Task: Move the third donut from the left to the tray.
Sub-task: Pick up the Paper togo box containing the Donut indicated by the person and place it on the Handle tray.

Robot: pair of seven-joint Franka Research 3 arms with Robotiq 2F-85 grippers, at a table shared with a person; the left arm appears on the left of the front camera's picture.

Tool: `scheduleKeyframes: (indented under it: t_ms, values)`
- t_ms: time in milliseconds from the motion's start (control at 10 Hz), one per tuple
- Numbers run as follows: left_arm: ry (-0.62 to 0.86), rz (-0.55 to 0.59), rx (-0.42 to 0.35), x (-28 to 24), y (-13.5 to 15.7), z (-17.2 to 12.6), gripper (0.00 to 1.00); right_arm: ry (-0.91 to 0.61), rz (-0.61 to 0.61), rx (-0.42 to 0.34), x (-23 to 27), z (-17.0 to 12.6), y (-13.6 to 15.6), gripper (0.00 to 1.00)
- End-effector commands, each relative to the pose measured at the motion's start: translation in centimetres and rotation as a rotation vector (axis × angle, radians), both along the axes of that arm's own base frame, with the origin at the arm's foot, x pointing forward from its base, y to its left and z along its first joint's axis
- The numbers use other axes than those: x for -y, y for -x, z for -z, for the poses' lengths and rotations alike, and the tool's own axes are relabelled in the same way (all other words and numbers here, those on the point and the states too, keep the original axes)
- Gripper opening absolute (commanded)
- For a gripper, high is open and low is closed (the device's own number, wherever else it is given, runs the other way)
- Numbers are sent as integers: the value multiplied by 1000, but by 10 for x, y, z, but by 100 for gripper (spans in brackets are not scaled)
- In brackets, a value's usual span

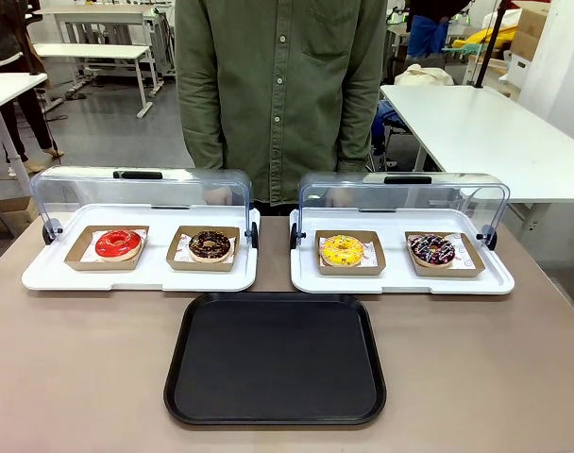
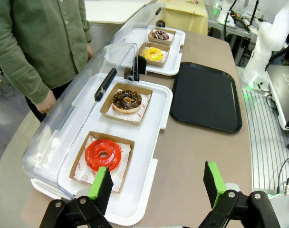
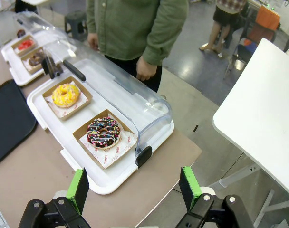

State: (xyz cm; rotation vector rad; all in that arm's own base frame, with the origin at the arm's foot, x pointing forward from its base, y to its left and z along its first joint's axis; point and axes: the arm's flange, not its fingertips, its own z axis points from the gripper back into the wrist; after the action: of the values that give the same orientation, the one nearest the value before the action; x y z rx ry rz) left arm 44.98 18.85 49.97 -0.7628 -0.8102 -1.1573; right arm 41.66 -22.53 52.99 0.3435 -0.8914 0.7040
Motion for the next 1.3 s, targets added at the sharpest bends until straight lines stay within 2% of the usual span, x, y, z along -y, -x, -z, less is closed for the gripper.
scheduleKeyframes:
  t_ms: [0, 1200]
  values:
    - [0, 0, 2, 0, 0, -1, 100, -10, -14, 35, 0, 1, -2, 100]
    - [0, 0, 2, 0, 0, -1, 100, -10, -14, 35, 0, 1, -2, 100]
